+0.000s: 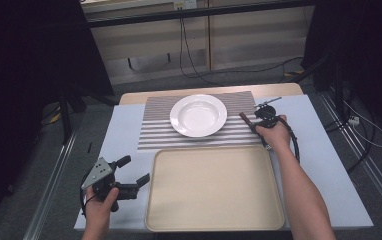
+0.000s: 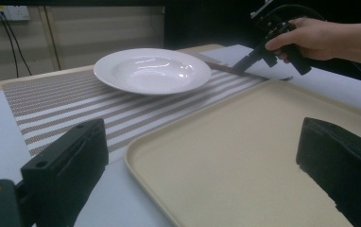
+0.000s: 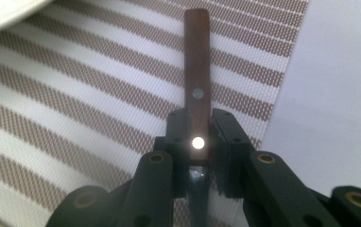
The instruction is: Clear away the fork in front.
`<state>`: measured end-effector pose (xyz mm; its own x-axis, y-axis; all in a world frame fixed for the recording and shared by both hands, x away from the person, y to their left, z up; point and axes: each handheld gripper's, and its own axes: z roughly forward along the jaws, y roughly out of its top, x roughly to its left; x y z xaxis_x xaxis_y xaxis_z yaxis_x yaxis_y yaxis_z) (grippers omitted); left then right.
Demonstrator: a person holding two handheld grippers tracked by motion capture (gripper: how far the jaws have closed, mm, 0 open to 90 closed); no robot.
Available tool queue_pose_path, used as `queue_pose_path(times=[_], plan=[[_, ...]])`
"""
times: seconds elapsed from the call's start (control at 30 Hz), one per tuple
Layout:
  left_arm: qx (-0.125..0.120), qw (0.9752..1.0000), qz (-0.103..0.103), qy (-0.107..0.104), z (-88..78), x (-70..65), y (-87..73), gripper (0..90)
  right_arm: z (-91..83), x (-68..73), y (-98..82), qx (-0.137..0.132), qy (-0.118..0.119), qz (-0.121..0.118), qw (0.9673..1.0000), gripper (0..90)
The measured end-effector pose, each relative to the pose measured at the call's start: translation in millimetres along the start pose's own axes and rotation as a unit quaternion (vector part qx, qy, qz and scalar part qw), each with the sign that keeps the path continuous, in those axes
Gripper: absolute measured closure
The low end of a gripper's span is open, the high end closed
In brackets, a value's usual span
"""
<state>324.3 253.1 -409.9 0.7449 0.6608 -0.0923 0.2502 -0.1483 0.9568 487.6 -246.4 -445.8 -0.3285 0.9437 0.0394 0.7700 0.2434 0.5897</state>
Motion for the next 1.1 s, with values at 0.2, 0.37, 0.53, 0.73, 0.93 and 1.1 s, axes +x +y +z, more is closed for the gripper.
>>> queue_pose_path(times=[0.2, 0.37, 0.53, 0.73, 0.93, 1.1], plan=[[0.000, 1.0000, -0.001, 0.000, -0.4, -1.2, 0.0, 3.3, -2.9, 3.1, 0.0, 0.016, 0.000, -0.019, 0.9997, 77.6], [0.001, 1.0000, 0.002, -0.002, 0.4, -1.0, -0.4, 3.3, -2.5, -2.5, -1.6, 0.015, 0.017, 0.001, 0.9997, 76.9], [0.003, 1.0000, 0.002, -0.002, 0.5, -1.8, -0.4, 3.3, -1.9, -2.9, -0.9, 0.018, 0.017, -0.007, 0.9996, 76.1], [0.004, 1.0000, 0.004, -0.002, 0.5, -1.9, -0.4, 3.3, -1.5, -1.3, 0.2, 0.022, 0.013, -0.005, 0.9997, 75.7], [0.004, 1.0000, 0.005, -0.001, 0.6, -1.6, -0.3, 3.3, -0.3, 1.7, 3.0, 0.031, 0.005, -0.013, 0.9994, 75.7], [0.005, 1.0000, 0.005, -0.001, 0.9, -2.1, -0.7, 3.3, 1.2, 4.5, 8.1, 0.047, -0.005, -0.019, 0.9987, 75.8]])
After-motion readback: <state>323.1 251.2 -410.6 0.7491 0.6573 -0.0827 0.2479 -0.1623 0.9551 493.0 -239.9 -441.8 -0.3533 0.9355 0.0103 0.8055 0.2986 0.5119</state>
